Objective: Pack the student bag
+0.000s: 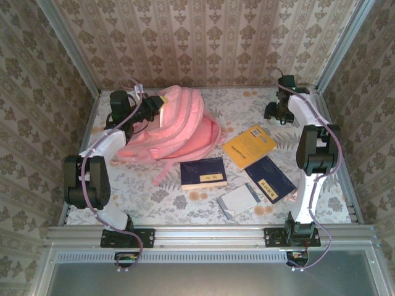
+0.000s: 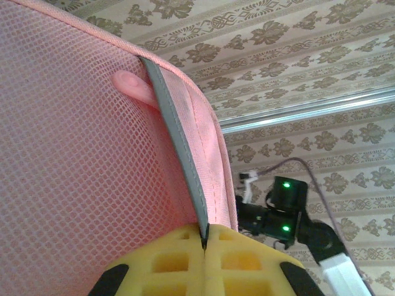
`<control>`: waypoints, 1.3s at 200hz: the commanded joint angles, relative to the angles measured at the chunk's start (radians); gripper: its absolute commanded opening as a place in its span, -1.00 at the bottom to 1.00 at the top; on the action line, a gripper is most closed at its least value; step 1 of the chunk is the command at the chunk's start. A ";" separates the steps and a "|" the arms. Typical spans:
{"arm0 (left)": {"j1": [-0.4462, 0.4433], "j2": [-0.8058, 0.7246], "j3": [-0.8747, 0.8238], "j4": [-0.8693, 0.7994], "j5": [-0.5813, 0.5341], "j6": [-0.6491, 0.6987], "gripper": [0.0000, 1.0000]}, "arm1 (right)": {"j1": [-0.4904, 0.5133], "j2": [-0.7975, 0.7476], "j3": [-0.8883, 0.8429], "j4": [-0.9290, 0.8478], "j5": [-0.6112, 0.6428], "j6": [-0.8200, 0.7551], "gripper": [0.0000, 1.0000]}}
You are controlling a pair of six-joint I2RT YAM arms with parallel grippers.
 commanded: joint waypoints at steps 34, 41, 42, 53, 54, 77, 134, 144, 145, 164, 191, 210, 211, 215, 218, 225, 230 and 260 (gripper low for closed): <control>0.010 -0.070 0.070 0.018 0.047 0.054 -1.00 | 0.050 -0.266 -0.183 0.121 -0.077 0.153 0.37; 0.010 -0.072 0.082 0.007 0.053 0.064 -1.00 | 0.061 -0.299 -0.211 0.140 -0.094 0.171 0.36; 0.010 -0.072 0.084 0.005 0.054 0.066 -1.00 | 0.062 -0.305 -0.216 0.142 -0.097 0.172 0.35; 0.010 -0.072 0.100 -0.011 0.063 0.079 -1.00 | 0.087 -0.353 -0.253 0.162 -0.122 0.189 0.34; 0.012 -0.072 0.100 -0.011 0.064 0.081 -1.00 | 0.090 -0.357 -0.256 0.163 -0.123 0.189 0.34; 0.008 -0.078 0.143 -0.058 0.082 0.121 -1.00 | 0.154 -0.453 -0.314 0.164 -0.130 0.192 0.35; -0.061 -0.071 0.356 -0.219 0.163 0.264 -1.00 | 0.272 -0.626 -0.430 0.216 -0.244 0.217 0.34; -0.076 -0.054 0.397 -0.197 0.202 0.247 -1.00 | 0.296 -0.636 -0.428 0.211 -0.258 0.218 0.34; -0.078 -0.052 0.401 -0.197 0.205 0.246 -1.00 | 0.298 -0.636 -0.427 0.211 -0.260 0.218 0.34; -0.104 -0.029 0.472 -0.229 0.255 0.268 -1.00 | 0.336 -0.655 -0.419 0.215 -0.293 0.225 0.34; -0.114 -0.028 0.493 -0.238 0.264 0.284 -1.00 | 0.381 -0.658 -0.396 0.201 -0.305 0.206 0.34; -0.114 -0.024 0.483 -0.208 0.284 0.275 -1.00 | 0.398 -0.652 -0.394 0.192 -0.335 0.194 0.33; -0.114 -0.023 0.482 -0.205 0.285 0.274 -1.00 | 0.399 -0.652 -0.395 0.191 -0.337 0.193 0.33; -0.114 -0.022 0.479 -0.195 0.293 0.272 -1.00 | 0.405 -0.651 -0.397 0.190 -0.342 0.188 0.33; -0.114 -0.021 0.477 -0.188 0.297 0.268 -1.00 | 0.409 -0.650 -0.398 0.188 -0.345 0.181 0.33; -0.114 -0.022 0.466 -0.166 0.309 0.264 -1.00 | 0.419 -0.650 -0.401 0.182 -0.347 0.166 0.33; -0.113 -0.022 0.456 -0.156 0.312 0.262 -1.00 | 0.427 -0.650 -0.402 0.177 -0.344 0.157 0.33; -0.116 -0.027 0.385 -0.050 0.307 0.229 -1.00 | 0.449 -0.619 -0.391 0.141 -0.380 0.122 0.34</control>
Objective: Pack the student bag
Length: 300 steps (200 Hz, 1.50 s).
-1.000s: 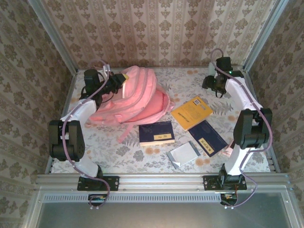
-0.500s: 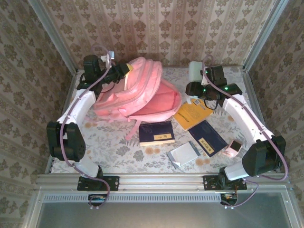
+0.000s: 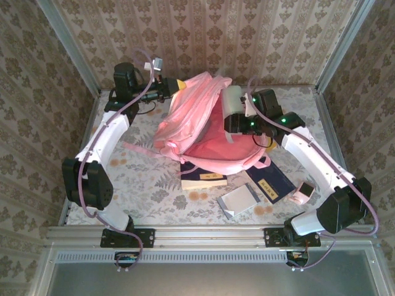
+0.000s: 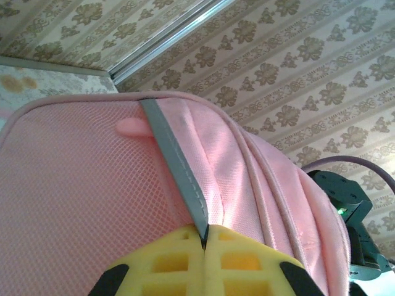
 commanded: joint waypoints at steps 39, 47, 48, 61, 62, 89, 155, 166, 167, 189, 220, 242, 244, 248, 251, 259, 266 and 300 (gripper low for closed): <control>0.007 -0.030 -0.060 0.318 0.029 -0.056 -1.00 | 0.046 0.076 0.080 -0.111 -0.056 -0.067 0.33; 0.008 -0.031 -0.064 0.312 0.025 -0.055 -1.00 | 0.055 0.087 0.095 -0.131 -0.043 -0.063 0.34; 0.009 -0.031 -0.064 0.311 0.024 -0.055 -1.00 | 0.055 0.087 0.097 -0.133 -0.042 -0.062 0.34; 0.016 -0.032 -0.074 0.307 0.010 -0.056 -1.00 | 0.059 0.091 0.106 -0.151 -0.034 -0.047 0.34; 0.016 -0.033 -0.075 0.306 0.008 -0.055 -1.00 | 0.059 0.091 0.108 -0.153 -0.035 -0.046 0.34; 0.038 -0.033 -0.100 0.309 -0.017 -0.072 -1.00 | 0.059 0.106 0.151 -0.231 -0.053 -0.033 0.33; 0.062 -0.005 -0.137 0.430 -0.017 -0.166 -1.00 | 0.060 0.238 0.231 -0.339 -0.222 -0.067 0.29; 0.063 -0.007 -0.141 0.429 -0.016 -0.165 -1.00 | 0.059 0.252 0.233 -0.335 -0.226 -0.070 0.30; 0.062 -0.007 -0.142 0.428 -0.015 -0.165 -1.00 | 0.059 0.254 0.233 -0.334 -0.226 -0.069 0.29; 0.062 -0.012 -0.140 0.423 -0.009 -0.160 -1.00 | 0.061 0.279 0.229 -0.302 -0.266 -0.057 0.30; 0.054 -0.012 -0.123 0.430 0.010 -0.165 -1.00 | 0.059 0.337 0.225 -0.168 -0.326 0.047 0.31; 0.048 -0.007 -0.113 0.449 0.025 -0.177 -1.00 | 0.062 0.401 0.217 0.012 -0.402 0.215 0.29; 0.047 -0.007 -0.112 0.453 0.025 -0.178 -1.00 | 0.063 0.406 0.216 0.034 -0.409 0.223 0.29; 0.045 -0.007 -0.113 0.458 0.029 -0.180 -1.00 | 0.064 0.419 0.218 0.069 -0.422 0.256 0.29; 0.044 -0.006 -0.112 0.463 0.031 -0.183 -1.00 | 0.066 0.430 0.220 0.094 -0.428 0.282 0.29; 0.042 -0.006 -0.113 0.477 0.035 -0.192 -1.00 | 0.070 0.459 0.231 0.157 -0.442 0.342 0.29; 0.043 -0.005 -0.113 0.488 0.039 -0.200 -1.00 | 0.074 0.485 0.243 0.201 -0.449 0.400 0.29; 0.032 -0.004 -0.119 0.519 0.045 -0.210 -1.00 | 0.085 0.569 0.258 0.423 -0.406 0.692 0.33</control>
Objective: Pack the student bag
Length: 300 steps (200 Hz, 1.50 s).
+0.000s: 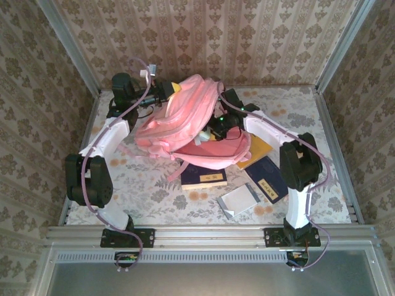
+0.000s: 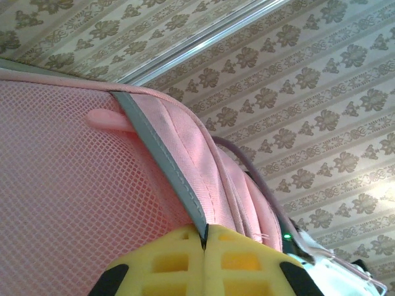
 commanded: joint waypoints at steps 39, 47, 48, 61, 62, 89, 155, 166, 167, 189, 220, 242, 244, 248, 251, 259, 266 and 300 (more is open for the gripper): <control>-0.013 -0.007 0.038 0.240 0.047 -0.049 -1.00 | 0.024 0.114 0.061 0.430 0.052 0.430 0.72; -0.012 -0.010 0.036 0.240 0.044 -0.049 -1.00 | 0.026 0.123 0.075 0.407 0.071 0.414 0.82; -0.012 -0.010 0.036 0.240 0.044 -0.049 -1.00 | 0.026 0.124 0.076 0.405 0.073 0.412 0.83; -0.006 -0.012 0.031 0.238 0.040 -0.049 -1.00 | 0.026 0.120 0.077 0.377 0.105 0.395 0.95; -0.006 -0.012 0.031 0.238 0.039 -0.049 -1.00 | 0.026 0.119 0.077 0.375 0.107 0.392 0.96; 0.005 -0.012 0.023 0.231 0.028 -0.048 -1.00 | 0.026 0.094 0.085 0.264 0.168 0.307 0.99; 0.054 0.001 -0.006 0.229 -0.020 -0.077 -1.00 | 0.033 -0.028 0.108 -0.047 0.465 0.060 0.99; 0.063 0.001 -0.010 0.217 -0.030 -0.074 -1.00 | 0.024 -0.063 0.088 -0.061 0.512 0.051 0.99; 0.065 0.001 -0.011 0.216 -0.031 -0.073 -1.00 | 0.023 -0.066 0.085 -0.060 0.514 0.049 1.00; 0.081 -0.005 -0.020 0.163 -0.059 -0.041 -1.00 | -0.022 -0.164 -0.044 0.047 0.502 0.045 0.99; 0.099 -0.036 -0.009 -0.079 -0.132 0.121 -1.00 | -0.081 -0.294 -0.194 0.181 0.431 0.029 0.99; 0.099 -0.082 0.041 -0.406 -0.309 0.363 -1.00 | -0.059 -0.306 -0.072 -0.043 0.486 -0.071 0.97; 0.098 -0.087 0.044 -0.426 -0.328 0.376 -1.00 | -0.055 -0.309 -0.067 -0.055 0.492 -0.082 0.96; 0.098 -0.096 0.048 -0.458 -0.365 0.404 -1.00 | -0.051 -0.318 -0.064 -0.070 0.500 -0.098 0.96; 0.097 -0.102 0.049 -0.476 -0.389 0.419 -1.00 | -0.048 -0.328 -0.069 -0.072 0.506 -0.109 0.96; 0.099 -0.111 0.050 -0.504 -0.452 0.444 -1.00 | -0.046 -0.361 -0.100 -0.058 0.519 -0.132 0.93; 0.102 -0.114 0.051 -0.525 -0.494 0.461 -1.00 | -0.046 -0.394 -0.140 -0.044 0.543 -0.142 0.91; 0.108 -0.087 0.075 -0.619 -0.646 0.539 -1.00 | -0.050 -0.489 -0.250 -0.077 0.601 -0.179 0.94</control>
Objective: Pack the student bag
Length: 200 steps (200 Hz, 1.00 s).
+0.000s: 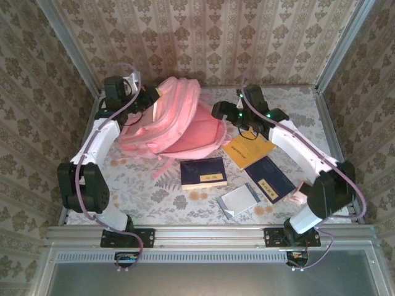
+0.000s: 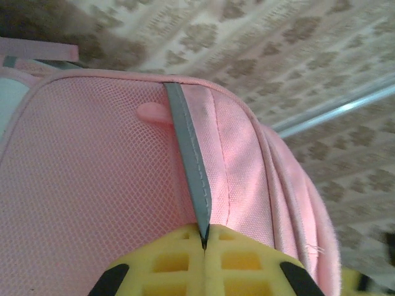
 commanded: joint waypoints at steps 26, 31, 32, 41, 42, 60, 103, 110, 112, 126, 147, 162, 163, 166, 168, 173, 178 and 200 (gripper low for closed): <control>0.019 0.027 0.064 -0.132 -0.199 0.142 -0.93 | -0.013 -0.081 -0.072 -0.176 0.107 -0.067 0.99; 0.020 0.037 0.070 -0.141 -0.198 0.143 -0.86 | -0.014 -0.086 -0.088 -0.179 0.093 -0.070 0.99; 0.020 0.038 0.071 -0.143 -0.199 0.143 -0.84 | -0.013 -0.086 -0.091 -0.180 0.090 -0.070 0.99; 0.019 0.046 0.080 -0.156 -0.191 0.139 -0.63 | -0.014 -0.101 -0.130 -0.160 0.051 -0.070 0.99; 0.019 0.046 0.081 -0.159 -0.189 0.140 -0.60 | -0.014 -0.103 -0.135 -0.155 0.046 -0.070 0.99; 0.003 0.023 0.087 -0.189 -0.197 0.137 -0.18 | -0.025 -0.131 -0.238 -0.069 -0.094 -0.054 0.99; -0.083 -0.176 0.013 -0.238 -0.250 0.139 0.14 | 0.009 -0.264 -0.393 -0.059 -0.178 0.003 0.93; -0.099 -0.222 -0.030 -0.228 -0.246 0.125 0.16 | 0.011 -0.271 -0.416 -0.076 -0.182 0.012 0.90; -0.104 -0.235 -0.045 -0.225 -0.245 0.121 0.16 | 0.012 -0.272 -0.425 -0.077 -0.186 0.016 0.89; -0.144 -0.325 -0.166 -0.199 -0.246 0.094 0.21 | 0.026 -0.272 -0.492 -0.046 -0.256 0.033 0.85; -0.251 -0.372 -0.308 -0.193 -0.232 0.092 0.19 | 0.106 -0.245 -0.544 -0.028 -0.289 0.025 0.85; -0.333 -0.358 -0.379 -0.187 -0.258 0.130 0.19 | 0.173 -0.230 -0.571 -0.009 -0.267 0.047 0.86; -0.334 -0.358 -0.383 -0.186 -0.261 0.132 0.19 | 0.176 -0.230 -0.574 -0.004 -0.267 0.051 0.86; -0.369 -0.349 -0.397 -0.181 -0.267 0.135 0.20 | 0.183 -0.228 -0.587 0.016 -0.271 0.062 0.86; -0.379 -0.343 -0.406 -0.177 -0.268 0.135 0.20 | 0.187 -0.225 -0.595 0.028 -0.276 0.071 0.85; -0.395 -0.323 -0.423 -0.161 -0.258 0.133 0.21 | 0.193 -0.220 -0.620 0.065 -0.289 0.089 0.84; -0.403 -0.300 -0.436 -0.140 -0.236 0.127 0.21 | 0.196 -0.209 -0.638 0.099 -0.307 0.106 0.84; -0.446 -0.200 -0.435 -0.095 -0.204 0.109 0.23 | 0.201 -0.150 -0.656 0.139 -0.326 0.118 0.81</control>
